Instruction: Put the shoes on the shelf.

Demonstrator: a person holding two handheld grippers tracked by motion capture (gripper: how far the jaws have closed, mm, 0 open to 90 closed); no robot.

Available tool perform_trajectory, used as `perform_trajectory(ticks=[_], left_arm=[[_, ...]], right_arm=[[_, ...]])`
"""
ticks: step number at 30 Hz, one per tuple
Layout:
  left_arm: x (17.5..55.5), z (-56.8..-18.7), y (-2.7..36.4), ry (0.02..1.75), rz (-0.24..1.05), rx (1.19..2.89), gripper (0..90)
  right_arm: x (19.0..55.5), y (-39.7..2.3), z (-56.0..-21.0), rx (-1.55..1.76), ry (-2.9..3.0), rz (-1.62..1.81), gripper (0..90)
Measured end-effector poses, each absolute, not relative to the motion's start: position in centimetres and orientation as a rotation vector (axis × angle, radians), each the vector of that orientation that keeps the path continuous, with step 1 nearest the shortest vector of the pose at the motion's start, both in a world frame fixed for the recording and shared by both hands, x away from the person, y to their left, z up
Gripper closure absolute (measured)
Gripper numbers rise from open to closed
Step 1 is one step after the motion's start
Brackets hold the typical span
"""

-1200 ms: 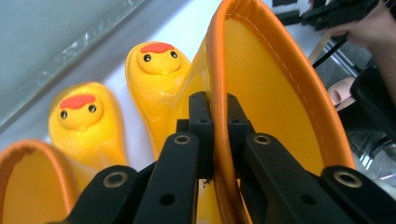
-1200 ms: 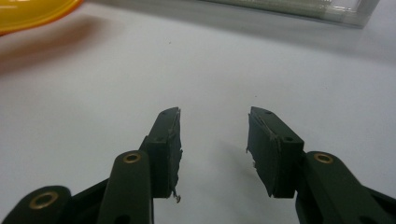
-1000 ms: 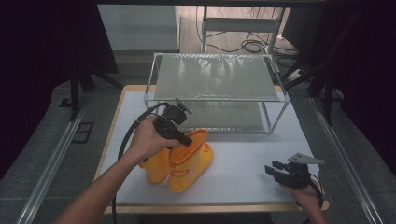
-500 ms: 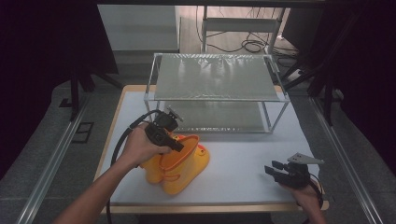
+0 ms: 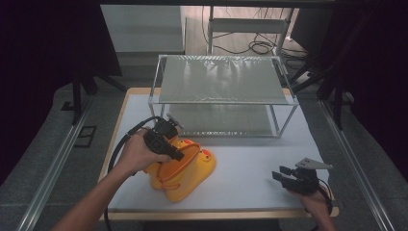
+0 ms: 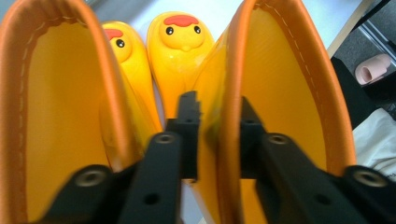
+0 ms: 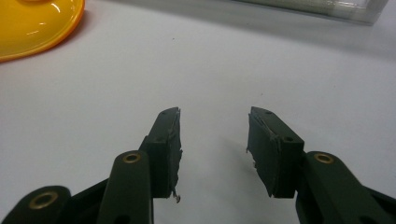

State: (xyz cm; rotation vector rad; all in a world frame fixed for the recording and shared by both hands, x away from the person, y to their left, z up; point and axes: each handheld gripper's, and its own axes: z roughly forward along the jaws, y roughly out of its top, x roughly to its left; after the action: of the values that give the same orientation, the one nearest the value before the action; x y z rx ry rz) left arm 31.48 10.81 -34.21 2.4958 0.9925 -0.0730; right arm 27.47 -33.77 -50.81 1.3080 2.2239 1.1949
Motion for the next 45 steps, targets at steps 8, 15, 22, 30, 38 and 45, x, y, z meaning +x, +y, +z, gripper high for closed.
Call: perform_trajectory(ticks=[8,15,22,30,38,45], left_arm=[[31.4,-31.9,11.4,0.963,-0.101,2.404,57.2],[31.3,-30.6,12.5,0.976,-0.109,2.347,51.9],[31.0,-30.3,13.7,0.980,-0.124,2.312,49.7],[30.7,-29.7,15.2,1.001,-0.119,2.269,44.0],[30.7,-30.6,15.6,1.022,-0.140,2.298,40.2],[31.0,-31.6,15.3,1.020,-0.180,2.338,37.2]], right_arm=[[27.5,-34.0,-50.7,1.307,2.220,1.194,53.8],[27.5,-34.0,-50.7,1.316,2.217,1.194,53.7],[27.5,-33.9,-50.8,1.311,2.219,1.191,53.6],[27.5,-33.9,-50.8,1.313,2.220,1.190,53.6],[27.5,-33.8,-50.9,1.316,2.222,1.188,53.6],[27.5,-33.9,-50.9,1.319,2.222,1.185,53.6]])
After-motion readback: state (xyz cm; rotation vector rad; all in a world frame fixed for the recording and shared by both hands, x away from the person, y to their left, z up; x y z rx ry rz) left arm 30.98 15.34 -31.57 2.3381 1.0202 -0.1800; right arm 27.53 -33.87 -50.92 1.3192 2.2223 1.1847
